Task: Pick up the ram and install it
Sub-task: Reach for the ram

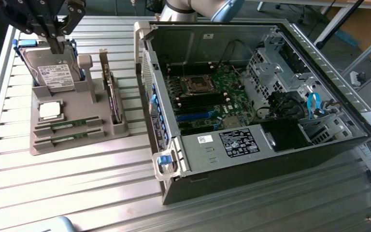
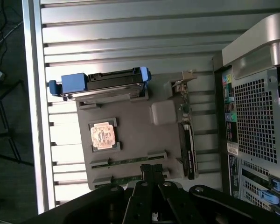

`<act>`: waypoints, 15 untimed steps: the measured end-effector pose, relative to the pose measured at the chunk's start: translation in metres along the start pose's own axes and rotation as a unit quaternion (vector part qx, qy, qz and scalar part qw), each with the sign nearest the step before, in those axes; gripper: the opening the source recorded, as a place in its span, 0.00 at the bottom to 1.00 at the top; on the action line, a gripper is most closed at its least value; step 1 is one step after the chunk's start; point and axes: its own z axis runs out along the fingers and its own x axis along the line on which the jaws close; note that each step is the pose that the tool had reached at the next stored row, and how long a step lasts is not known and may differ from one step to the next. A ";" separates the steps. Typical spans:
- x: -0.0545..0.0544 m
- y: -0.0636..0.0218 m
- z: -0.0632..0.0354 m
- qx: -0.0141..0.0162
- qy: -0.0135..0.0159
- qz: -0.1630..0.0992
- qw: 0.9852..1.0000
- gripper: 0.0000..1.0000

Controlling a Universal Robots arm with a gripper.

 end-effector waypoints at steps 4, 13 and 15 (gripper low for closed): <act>0.003 -0.0002 -0.0001 0.000 0.000 0.000 1.000 0.10; 0.009 -0.0007 -0.0003 0.000 0.000 0.000 1.000 0.10; 0.011 -0.0008 -0.0004 0.000 0.000 0.000 1.000 0.10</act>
